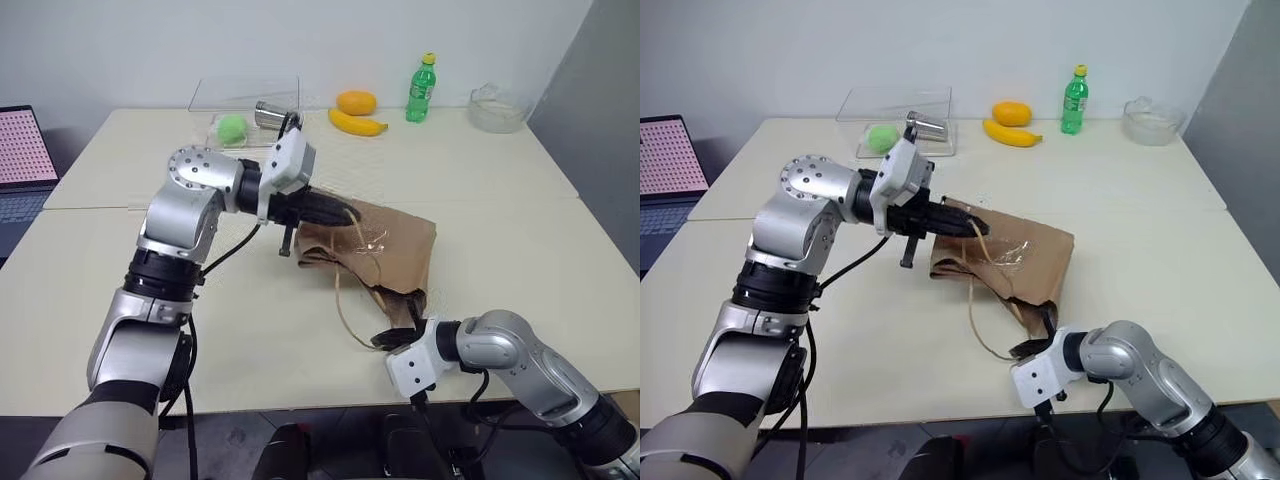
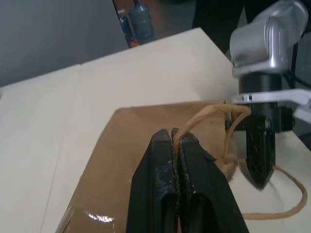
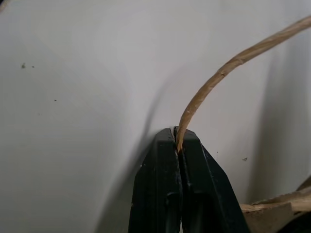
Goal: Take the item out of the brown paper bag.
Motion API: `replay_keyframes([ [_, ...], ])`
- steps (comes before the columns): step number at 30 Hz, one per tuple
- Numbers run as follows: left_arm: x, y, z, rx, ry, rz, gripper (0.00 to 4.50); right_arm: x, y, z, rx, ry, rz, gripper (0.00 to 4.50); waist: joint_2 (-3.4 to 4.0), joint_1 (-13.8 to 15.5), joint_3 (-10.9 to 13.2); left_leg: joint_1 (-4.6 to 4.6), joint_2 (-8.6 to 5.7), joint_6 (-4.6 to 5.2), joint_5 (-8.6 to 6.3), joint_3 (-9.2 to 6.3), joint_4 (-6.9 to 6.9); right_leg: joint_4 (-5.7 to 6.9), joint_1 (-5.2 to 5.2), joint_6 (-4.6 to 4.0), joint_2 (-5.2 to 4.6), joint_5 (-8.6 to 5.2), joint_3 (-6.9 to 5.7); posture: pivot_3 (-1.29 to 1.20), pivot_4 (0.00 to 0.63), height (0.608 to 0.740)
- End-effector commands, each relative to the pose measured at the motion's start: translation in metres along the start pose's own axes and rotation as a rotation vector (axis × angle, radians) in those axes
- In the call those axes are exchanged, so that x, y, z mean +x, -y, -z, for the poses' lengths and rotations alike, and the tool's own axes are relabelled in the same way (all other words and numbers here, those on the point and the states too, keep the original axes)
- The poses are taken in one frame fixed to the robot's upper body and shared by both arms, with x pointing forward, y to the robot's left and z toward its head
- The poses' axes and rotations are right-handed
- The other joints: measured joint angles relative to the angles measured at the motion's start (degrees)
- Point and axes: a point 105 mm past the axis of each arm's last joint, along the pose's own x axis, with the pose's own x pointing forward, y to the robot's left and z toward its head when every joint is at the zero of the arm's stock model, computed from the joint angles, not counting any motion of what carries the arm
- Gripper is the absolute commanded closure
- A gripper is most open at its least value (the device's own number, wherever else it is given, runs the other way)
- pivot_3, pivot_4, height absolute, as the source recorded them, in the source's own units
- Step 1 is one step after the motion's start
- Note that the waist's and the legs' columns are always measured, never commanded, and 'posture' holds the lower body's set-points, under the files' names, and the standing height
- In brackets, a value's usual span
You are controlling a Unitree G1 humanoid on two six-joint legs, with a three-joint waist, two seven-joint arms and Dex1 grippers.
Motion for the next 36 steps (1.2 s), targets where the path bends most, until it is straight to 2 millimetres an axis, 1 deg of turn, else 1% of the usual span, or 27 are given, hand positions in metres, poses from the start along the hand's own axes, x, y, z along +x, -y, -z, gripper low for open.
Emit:
replay_keyframes([
  [1, -0.001, 0.005, 0.007, 0.079, -0.063, 0.005, 3.88, 0.004, -0.011, -0.002, 0.018, 0.018, -0.039, 4.50, 0.00, 0.04, 0.00, 0.00, 0.01, 0.00, 0.00, 0.00, 0.00, 0.00, 0.01, 0.00, 0.00, 0.00, 0.00, 0.00, 0.150, 0.740],
  [4, -0.004, 0.012, 0.022, 0.100, -0.113, 0.013, 2.93, 0.005, -0.015, -0.003, 0.027, 0.025, -0.037, 4.50, 0.00, 0.06, 0.00, 0.02, 0.00, 0.00, 0.00, -0.01, 0.00, -0.01, 0.04, 0.00, 0.00, 0.00, -0.01, 0.00, 0.150, 0.740],
  [6, -0.004, 0.018, 0.026, 0.104, -0.119, 0.027, 2.31, 0.006, -0.016, -0.004, 0.033, 0.028, -0.035, 4.50, 0.00, 0.08, 0.00, 0.18, 0.01, 0.01, -0.01, 0.02, -0.04, -0.02, 0.15, -0.01, 0.00, -0.01, 0.01, 0.00, 0.150, 0.740],
  [9, -0.004, 0.025, 0.026, 0.100, -0.114, 0.050, 2.31, 0.006, -0.018, -0.005, 0.038, 0.031, -0.034, 4.50, 0.00, 0.06, 0.00, 0.31, 0.01, 0.01, -0.01, 0.03, -0.07, -0.03, 0.26, -0.01, 0.00, -0.02, 0.01, 0.00, 0.150, 0.740],
  [12, -0.002, 0.026, 0.024, 0.101, -0.109, 0.053, 2.31, 0.007, -0.018, -0.004, 0.043, 0.032, -0.032, 4.50, 0.00, 0.07, 0.00, 0.31, 0.01, 0.01, -0.01, 0.03, -0.07, -0.03, 0.27, -0.01, 0.00, -0.02, 0.01, 0.00, 0.150, 0.740],
  [17, 0.002, 0.037, 0.015, 0.110, -0.084, 0.112, 2.31, 0.008, -0.016, -0.005, 0.047, 0.033, -0.029, 4.50, 0.00, 0.02, 0.00, 0.32, 0.02, 0.01, -0.01, 0.03, -0.07, -0.02, 0.27, -0.01, 0.00, -0.02, 0.01, 0.00, 0.150, 0.740],
  [22, -0.001, 0.048, 0.007, 0.128, -0.096, 0.196, 2.31, 0.009, -0.015, -0.006, 0.053, 0.034, -0.031, 4.50, 0.00, -0.10, 0.00, 0.34, 0.06, 0.01, -0.01, 0.04, -0.08, -0.02, 0.27, -0.01, 0.04, -0.02, 0.02, 0.00, 0.150, 0.740],
  [25, 0.001, 0.048, 0.005, 0.133, -0.091, 0.202, 2.31, 0.009, -0.014, -0.006, 0.056, 0.035, -0.031, 4.50, 0.00, -0.09, 0.00, 0.36, 0.05, 0.01, -0.01, 0.05, -0.09, -0.02, 0.29, -0.01, 0.04, -0.02, 0.03, 0.00, 0.150, 0.740],
  [28, 0.004, 0.046, 0.005, 0.136, -0.079, 0.188, 2.93, 0.009, -0.012, -0.007, 0.058, 0.038, -0.030, 4.50, 0.00, -0.09, 0.00, 0.37, 0.05, 0.02, -0.01, 0.05, -0.08, -0.02, 0.30, -0.01, 0.04, -0.02, 0.03, 0.00, 0.150, 0.740],
  [30, 0.008, 0.046, 0.005, 0.133, -0.065, 0.189, 3.56, 0.009, -0.011, -0.008, 0.060, 0.039, -0.030, 4.50, 0.00, -0.09, 0.00, 0.37, 0.06, 0.02, -0.01, 0.05, -0.08, -0.02, 0.30, -0.01, 0.04, -0.02, 0.03, 0.00, 0.150, 0.740],
  [33, 0.017, 0.047, -0.003, 0.105, -0.019, 0.200, 4.46, 0.009, -0.012, -0.008, 0.061, 0.038, -0.036, 4.50, 0.00, -0.09, 0.00, 0.37, 0.06, 0.02, -0.01, 0.05, -0.08, -0.02, 0.29, -0.01, 0.04, -0.02, 0.03, 0.00, 0.150, 0.740],
  [36, 0.020, 0.046, -0.009, 0.074, 0.004, 0.204, 4.46, 0.010, -0.011, -0.007, 0.062, 0.036, -0.041, 4.50, 0.00, -0.11, 0.00, 0.36, 0.06, 0.02, -0.01, 0.05, -0.08, -0.02, 0.30, 0.00, 0.04, -0.02, 0.03, 0.00, 0.150, 0.740],
])
